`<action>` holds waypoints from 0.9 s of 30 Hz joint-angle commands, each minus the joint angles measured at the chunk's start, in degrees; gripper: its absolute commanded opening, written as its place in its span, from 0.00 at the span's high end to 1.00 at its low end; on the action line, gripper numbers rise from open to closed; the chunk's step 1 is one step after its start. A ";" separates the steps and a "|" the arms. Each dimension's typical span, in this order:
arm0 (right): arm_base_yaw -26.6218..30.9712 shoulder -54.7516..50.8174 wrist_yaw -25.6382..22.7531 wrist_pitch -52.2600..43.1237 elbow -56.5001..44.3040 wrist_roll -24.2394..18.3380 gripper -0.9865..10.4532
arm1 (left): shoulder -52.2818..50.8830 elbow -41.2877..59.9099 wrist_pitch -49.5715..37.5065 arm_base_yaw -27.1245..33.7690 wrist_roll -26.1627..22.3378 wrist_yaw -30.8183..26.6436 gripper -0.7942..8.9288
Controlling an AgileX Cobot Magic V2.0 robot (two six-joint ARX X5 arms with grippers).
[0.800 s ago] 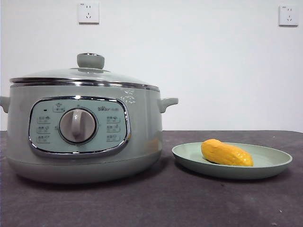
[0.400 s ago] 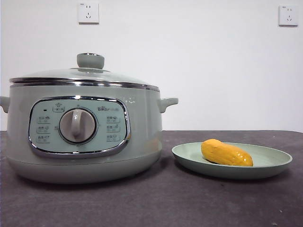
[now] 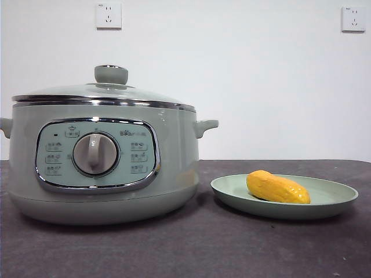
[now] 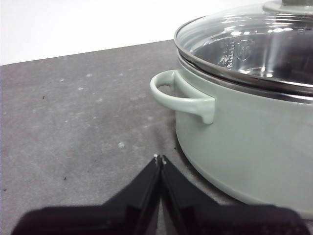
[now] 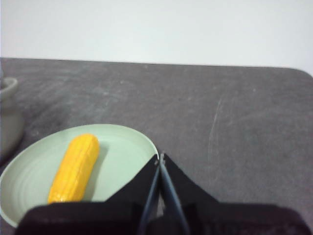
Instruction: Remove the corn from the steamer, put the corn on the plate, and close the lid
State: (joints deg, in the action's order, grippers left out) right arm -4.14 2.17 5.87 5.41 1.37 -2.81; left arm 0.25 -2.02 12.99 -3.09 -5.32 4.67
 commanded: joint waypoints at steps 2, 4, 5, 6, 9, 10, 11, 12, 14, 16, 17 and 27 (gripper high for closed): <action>0.02 -0.66 -0.02 1.64 -1.03 0.85 0.91 | -0.17 0.87 -0.13 0.17 0.22 -0.09 0.92; 0.02 -0.74 -0.02 2.14 -1.03 0.83 0.91 | -0.17 0.87 -0.11 0.17 0.22 -0.11 0.92; 0.02 -0.77 0.00 2.14 -1.03 0.81 0.91 | -0.17 0.87 -0.13 0.17 0.22 -0.11 0.92; 0.02 -0.74 0.00 2.16 -1.03 0.83 0.91 | -0.17 0.87 -0.13 0.17 0.24 -0.11 0.92; -0.04 -0.61 0.04 2.84 -1.01 0.81 0.91 | -0.17 0.87 -0.11 0.17 0.22 -0.11 0.92; -0.04 -0.59 -0.04 3.13 -1.01 0.81 0.91 | -0.17 0.87 -0.11 0.17 0.22 -0.11 0.92; -0.04 -0.59 -0.26 3.56 -1.01 0.79 0.91 | -0.17 0.87 -0.13 0.17 0.22 -0.09 0.92; -0.02 -0.59 -0.24 3.91 -1.01 0.81 0.91 | -0.17 0.87 -0.13 0.17 0.22 -0.09 0.92; -0.04 -0.57 -0.20 4.37 -1.01 0.81 0.91 | -0.17 0.87 -0.11 0.17 0.22 -0.11 0.92; -0.04 -0.57 -0.22 4.33 -1.01 0.79 0.91 | -0.17 0.87 -0.11 0.17 0.22 -0.11 0.92; -0.04 -0.57 -0.22 4.33 -1.01 0.79 0.91 | -0.17 0.87 -0.13 0.17 0.22 -0.09 0.92; -0.04 -0.57 -0.22 4.33 -1.01 0.79 0.91 | -0.17 0.87 -0.13 0.17 0.22 -0.11 0.92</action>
